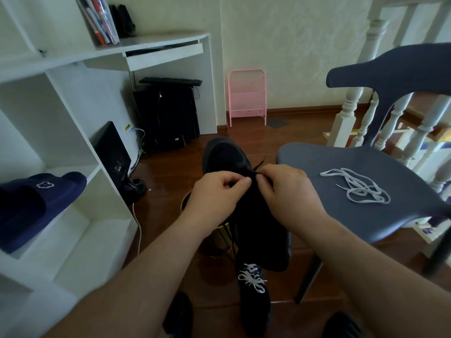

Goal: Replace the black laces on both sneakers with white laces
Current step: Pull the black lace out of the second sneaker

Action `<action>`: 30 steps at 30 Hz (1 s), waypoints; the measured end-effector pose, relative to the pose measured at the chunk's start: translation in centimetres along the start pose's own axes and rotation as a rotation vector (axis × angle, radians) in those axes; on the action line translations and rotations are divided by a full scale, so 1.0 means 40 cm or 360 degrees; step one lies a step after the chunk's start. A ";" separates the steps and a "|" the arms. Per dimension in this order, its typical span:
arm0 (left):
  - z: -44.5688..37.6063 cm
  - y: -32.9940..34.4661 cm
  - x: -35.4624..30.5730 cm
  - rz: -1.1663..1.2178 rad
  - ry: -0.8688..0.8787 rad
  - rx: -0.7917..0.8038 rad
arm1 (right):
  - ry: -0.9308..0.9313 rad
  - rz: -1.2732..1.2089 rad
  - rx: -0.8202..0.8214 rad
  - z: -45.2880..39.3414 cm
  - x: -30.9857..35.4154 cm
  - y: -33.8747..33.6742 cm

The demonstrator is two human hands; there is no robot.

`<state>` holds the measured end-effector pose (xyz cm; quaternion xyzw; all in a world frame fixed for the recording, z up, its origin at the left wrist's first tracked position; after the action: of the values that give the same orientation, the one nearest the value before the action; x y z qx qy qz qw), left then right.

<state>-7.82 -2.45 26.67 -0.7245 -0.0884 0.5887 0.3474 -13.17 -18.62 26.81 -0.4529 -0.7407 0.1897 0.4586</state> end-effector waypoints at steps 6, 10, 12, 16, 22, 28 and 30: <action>-0.002 -0.001 -0.008 -0.0009 0.0116 0.0012 | 0.0118 0.0019 -0.0037 -0.013 -0.022 -0.003; -0.004 -0.039 0.002 0.0070 0.0142 0.0021 | 0.0362 -0.0014 -0.0057 -0.023 -0.065 -0.037; -0.005 -0.067 0.014 0.0083 0.0114 0.0009 | 0.0447 -0.0074 -0.0053 -0.020 -0.072 -0.045; -0.021 -0.097 0.060 -0.0251 -0.0130 0.0114 | 0.0613 -0.0216 -0.0036 -0.013 -0.071 -0.045; -0.014 -0.066 0.111 -0.0947 -0.0262 0.0500 | 0.0697 -0.0272 0.0051 -0.008 -0.054 -0.043; 0.008 -0.031 0.007 -0.0317 0.0188 0.0164 | 0.0686 -0.0270 0.0069 -0.007 -0.045 -0.024; 0.014 -0.018 0.002 -0.0546 0.0291 0.0346 | 0.0684 -0.0261 0.0057 -0.009 -0.048 -0.024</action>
<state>-8.12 -1.64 27.00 -0.7075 -0.1147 0.4589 0.5251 -13.00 -20.80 26.67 -0.4130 -0.6567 0.0641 0.6277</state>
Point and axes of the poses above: each hand's wrist, its own z-axis away from the middle knuckle, its own y-axis out of the palm, x = y × z, the point moved 2 cm from there along -z, towards the middle knuckle, and after that the axes turned 7 degrees about -z, right-handed, at the moved point
